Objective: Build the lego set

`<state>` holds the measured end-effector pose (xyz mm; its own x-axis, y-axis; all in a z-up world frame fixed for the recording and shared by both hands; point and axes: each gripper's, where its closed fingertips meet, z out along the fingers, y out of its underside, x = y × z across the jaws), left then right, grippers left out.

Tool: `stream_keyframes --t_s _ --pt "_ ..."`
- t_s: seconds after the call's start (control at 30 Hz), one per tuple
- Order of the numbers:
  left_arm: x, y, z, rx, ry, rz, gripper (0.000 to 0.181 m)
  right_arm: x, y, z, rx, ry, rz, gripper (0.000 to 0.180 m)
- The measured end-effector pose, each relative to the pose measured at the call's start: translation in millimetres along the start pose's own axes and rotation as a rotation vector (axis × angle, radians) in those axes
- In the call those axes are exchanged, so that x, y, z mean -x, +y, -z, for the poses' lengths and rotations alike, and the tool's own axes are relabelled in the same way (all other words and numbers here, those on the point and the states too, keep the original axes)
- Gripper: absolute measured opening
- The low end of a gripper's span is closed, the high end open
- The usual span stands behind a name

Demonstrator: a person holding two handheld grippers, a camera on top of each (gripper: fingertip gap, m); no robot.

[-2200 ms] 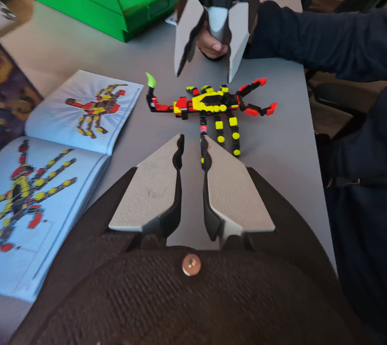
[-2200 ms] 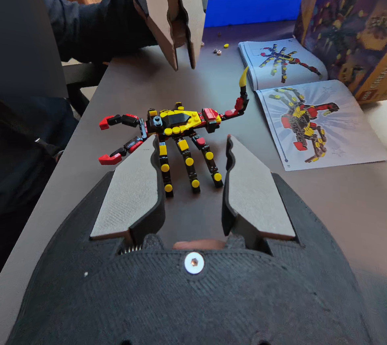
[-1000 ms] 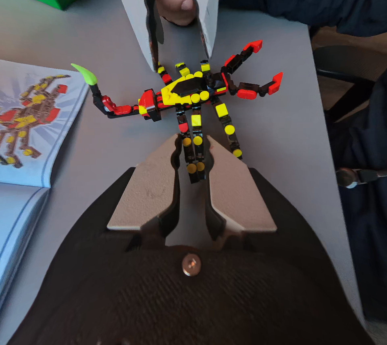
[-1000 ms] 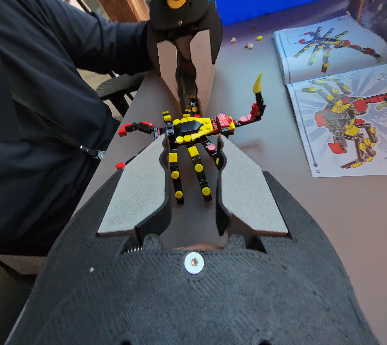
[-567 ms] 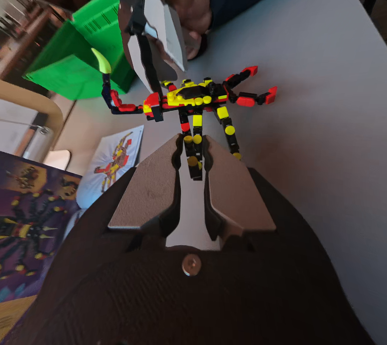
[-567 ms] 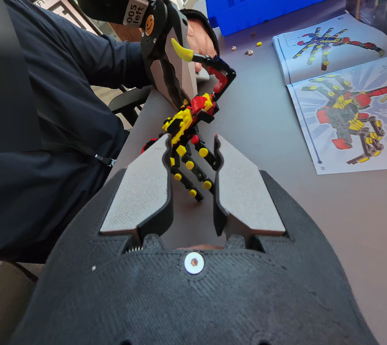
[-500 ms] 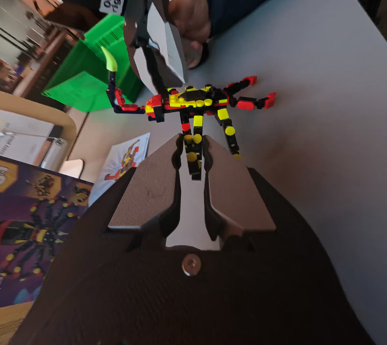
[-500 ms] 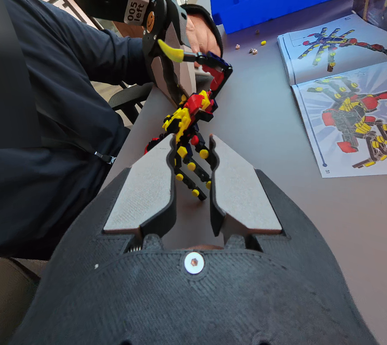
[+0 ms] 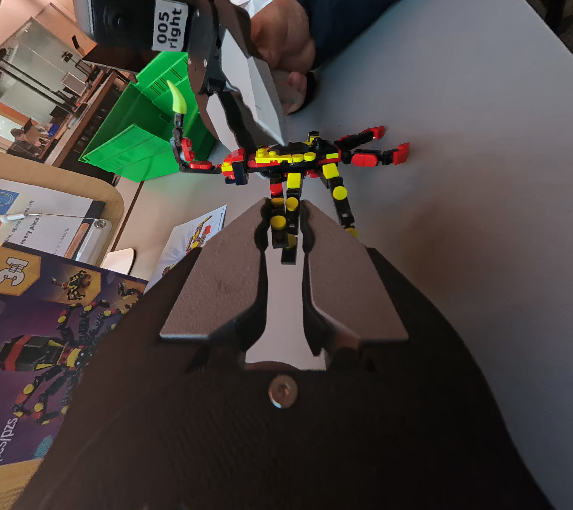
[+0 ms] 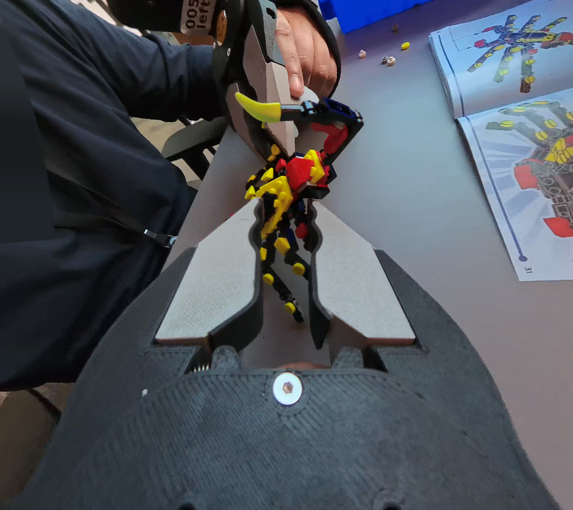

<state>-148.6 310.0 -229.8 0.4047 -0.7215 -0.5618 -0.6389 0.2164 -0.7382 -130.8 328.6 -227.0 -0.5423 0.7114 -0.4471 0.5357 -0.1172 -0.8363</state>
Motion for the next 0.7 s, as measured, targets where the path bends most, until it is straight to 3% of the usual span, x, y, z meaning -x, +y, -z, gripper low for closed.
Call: stream_keyframes --t_s 0.7 --pt "5.9 5.5 -0.1 -0.006 -0.021 0.079 0.019 -5.8 -4.2 3.8 -0.027 0.037 0.011 0.017"
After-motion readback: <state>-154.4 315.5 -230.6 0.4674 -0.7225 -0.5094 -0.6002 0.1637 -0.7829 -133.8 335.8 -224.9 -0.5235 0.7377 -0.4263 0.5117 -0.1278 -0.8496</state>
